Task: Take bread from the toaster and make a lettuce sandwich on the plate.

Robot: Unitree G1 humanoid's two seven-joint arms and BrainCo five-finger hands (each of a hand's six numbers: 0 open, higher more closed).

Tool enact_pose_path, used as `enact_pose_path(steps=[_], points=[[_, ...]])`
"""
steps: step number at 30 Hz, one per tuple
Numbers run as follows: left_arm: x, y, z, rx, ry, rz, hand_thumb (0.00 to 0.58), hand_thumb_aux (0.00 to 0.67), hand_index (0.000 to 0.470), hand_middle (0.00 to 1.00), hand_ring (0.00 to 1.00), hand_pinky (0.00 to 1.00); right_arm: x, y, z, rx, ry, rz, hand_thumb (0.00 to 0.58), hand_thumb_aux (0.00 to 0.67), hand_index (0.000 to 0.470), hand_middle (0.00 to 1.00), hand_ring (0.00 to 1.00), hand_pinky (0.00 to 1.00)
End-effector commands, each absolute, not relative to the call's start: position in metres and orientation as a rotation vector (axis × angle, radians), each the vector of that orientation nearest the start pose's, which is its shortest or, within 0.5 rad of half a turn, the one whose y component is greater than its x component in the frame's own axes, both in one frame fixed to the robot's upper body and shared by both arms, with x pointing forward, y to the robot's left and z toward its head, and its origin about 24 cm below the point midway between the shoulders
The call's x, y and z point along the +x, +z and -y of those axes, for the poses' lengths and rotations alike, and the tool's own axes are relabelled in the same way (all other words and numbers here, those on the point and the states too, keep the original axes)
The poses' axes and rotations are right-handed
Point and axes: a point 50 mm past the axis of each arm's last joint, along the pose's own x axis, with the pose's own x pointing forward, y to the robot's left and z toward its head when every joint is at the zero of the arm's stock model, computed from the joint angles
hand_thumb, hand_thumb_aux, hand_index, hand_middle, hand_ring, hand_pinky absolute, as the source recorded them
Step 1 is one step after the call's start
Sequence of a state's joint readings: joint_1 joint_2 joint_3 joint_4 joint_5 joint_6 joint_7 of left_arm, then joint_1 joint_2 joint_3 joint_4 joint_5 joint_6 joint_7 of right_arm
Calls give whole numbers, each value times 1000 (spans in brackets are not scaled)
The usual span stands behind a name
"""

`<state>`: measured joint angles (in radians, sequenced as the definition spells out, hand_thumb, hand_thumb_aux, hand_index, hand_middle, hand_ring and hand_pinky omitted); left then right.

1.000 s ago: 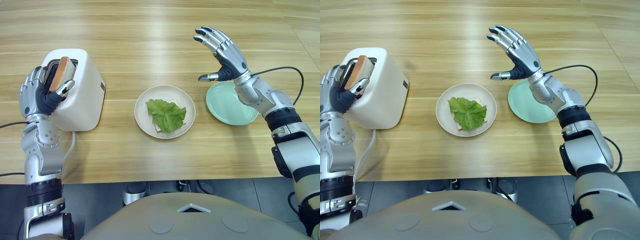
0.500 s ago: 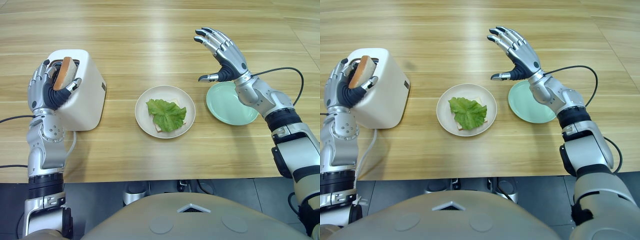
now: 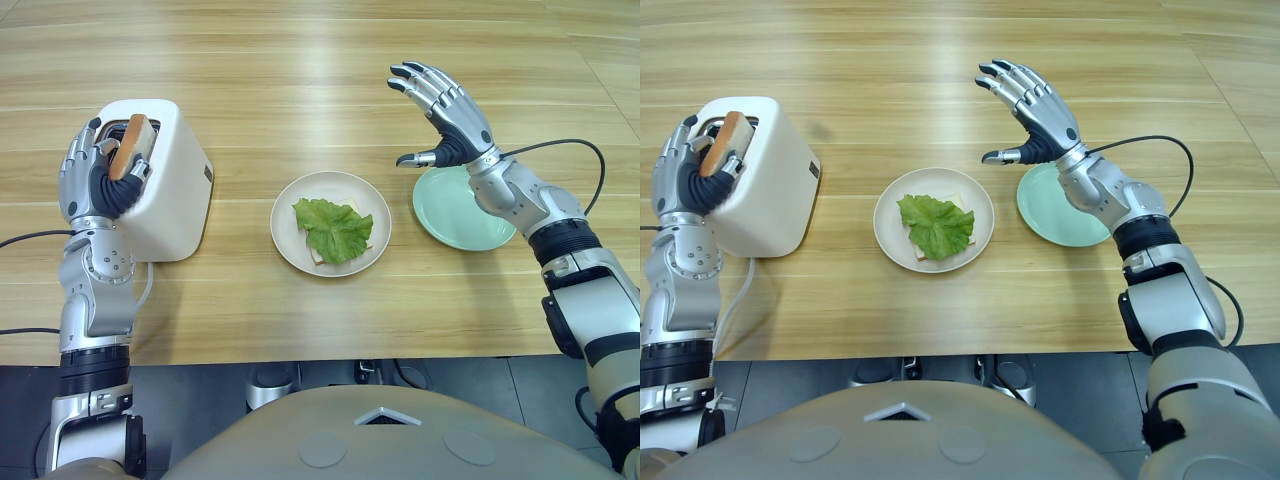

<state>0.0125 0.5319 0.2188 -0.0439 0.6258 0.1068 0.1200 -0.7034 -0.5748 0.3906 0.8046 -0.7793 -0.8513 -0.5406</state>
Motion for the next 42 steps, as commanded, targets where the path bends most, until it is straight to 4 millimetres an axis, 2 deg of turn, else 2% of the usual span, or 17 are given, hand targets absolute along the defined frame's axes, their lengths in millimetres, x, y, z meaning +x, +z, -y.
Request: enact_pose_path(steps=[1,2,3,4,5,13,21,26,29,31,37,40,42], points=[[243,111,-289,1154,367,42,580,670,460,0,0,0,336,115,169,-1155,331,831,0,0,0,0,0,0],[242,117,-289,1160,383,65,580,670,460,0,0,0,336,115,168,-1155,331,831,0,0,0,0,0,0],[242,124,-289,1170,396,87,580,670,460,447,447,447,336,115,168,-1155,330,831,0,0,0,0,0,0],[241,129,-289,1180,407,104,580,670,460,447,447,447,336,115,169,-1154,329,830,0,0,0,0,0,0],[241,134,-289,1197,416,118,580,670,460,1000,1000,1000,335,115,169,-1155,328,830,0,0,0,0,0,0],[234,171,-289,1289,511,238,580,670,460,1000,1000,1000,335,114,167,-1154,327,829,0,0,0,0,0,0],[227,203,-292,1489,635,310,580,670,460,1000,1000,1000,336,110,167,-1163,338,810,0,0,0,0,0,0],[228,223,-281,1498,607,414,580,670,460,1000,1000,1000,337,111,166,-1162,332,810,0,0,0,0,0,0],[233,235,-259,1480,506,531,580,670,460,1000,1000,1000,339,116,168,-1158,309,820,0,0,0,0,0,0],[240,235,-243,1445,414,578,580,670,460,1000,1000,1000,340,119,169,-1156,297,826,0,0,0,0,0,0],[266,218,-199,1180,13,606,580,670,460,1000,1000,1000,340,126,177,-1111,248,831,0,0,0,0,0,0],[281,205,-184,974,-210,551,580,670,460,1000,1000,1000,339,130,185,-1058,207,832,0,0,0,0,0,0],[294,195,-181,847,-316,478,580,670,460,1000,1000,1000,337,132,191,-1028,185,834,0,0,0,0,0,0]])
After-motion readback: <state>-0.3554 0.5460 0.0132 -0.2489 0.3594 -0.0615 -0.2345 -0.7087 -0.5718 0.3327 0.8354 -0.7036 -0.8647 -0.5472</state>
